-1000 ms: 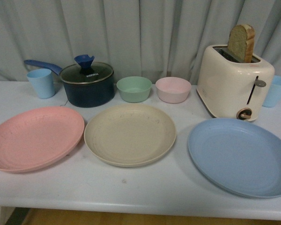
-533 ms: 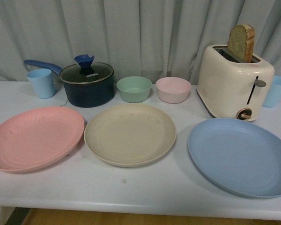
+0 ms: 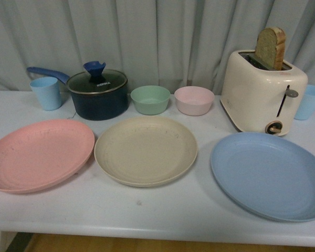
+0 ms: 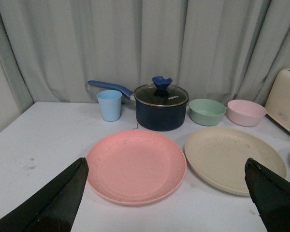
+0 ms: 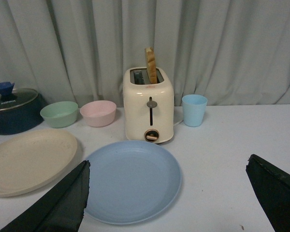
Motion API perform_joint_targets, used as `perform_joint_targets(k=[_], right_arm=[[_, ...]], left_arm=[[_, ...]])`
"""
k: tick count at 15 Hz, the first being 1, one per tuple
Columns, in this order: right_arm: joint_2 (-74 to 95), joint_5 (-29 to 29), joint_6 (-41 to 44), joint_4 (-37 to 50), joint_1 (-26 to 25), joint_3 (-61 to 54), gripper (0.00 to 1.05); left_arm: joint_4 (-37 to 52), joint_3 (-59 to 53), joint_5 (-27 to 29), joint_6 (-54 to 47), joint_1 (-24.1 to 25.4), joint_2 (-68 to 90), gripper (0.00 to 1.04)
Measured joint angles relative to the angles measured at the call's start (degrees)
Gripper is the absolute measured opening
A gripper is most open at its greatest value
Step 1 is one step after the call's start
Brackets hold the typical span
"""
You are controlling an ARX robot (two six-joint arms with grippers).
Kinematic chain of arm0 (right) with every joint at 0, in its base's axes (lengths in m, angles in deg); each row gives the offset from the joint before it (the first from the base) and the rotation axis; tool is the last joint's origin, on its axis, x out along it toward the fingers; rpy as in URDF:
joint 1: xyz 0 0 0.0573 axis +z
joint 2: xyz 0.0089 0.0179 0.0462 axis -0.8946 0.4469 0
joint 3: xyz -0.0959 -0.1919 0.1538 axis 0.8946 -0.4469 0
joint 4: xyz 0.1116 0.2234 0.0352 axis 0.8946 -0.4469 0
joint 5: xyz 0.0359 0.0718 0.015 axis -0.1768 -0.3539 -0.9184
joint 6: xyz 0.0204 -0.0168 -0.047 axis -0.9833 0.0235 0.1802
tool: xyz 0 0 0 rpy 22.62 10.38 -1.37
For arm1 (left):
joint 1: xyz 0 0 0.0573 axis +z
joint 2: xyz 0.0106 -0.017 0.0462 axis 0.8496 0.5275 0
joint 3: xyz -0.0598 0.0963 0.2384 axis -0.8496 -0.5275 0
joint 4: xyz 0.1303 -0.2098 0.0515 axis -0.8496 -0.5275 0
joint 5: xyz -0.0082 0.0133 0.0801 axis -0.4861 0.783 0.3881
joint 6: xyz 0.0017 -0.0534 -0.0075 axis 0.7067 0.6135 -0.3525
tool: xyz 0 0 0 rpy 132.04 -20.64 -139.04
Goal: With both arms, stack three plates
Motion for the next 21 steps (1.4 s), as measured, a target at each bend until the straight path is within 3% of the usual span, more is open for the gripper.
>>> perform_joint_targets(k=[21], right_arm=[[0.0,0.0,0.0,0.0,0.0,0.0,0.98]], left_arm=[[0.0,0.0,0.0,0.0,0.0,0.0,0.98]])
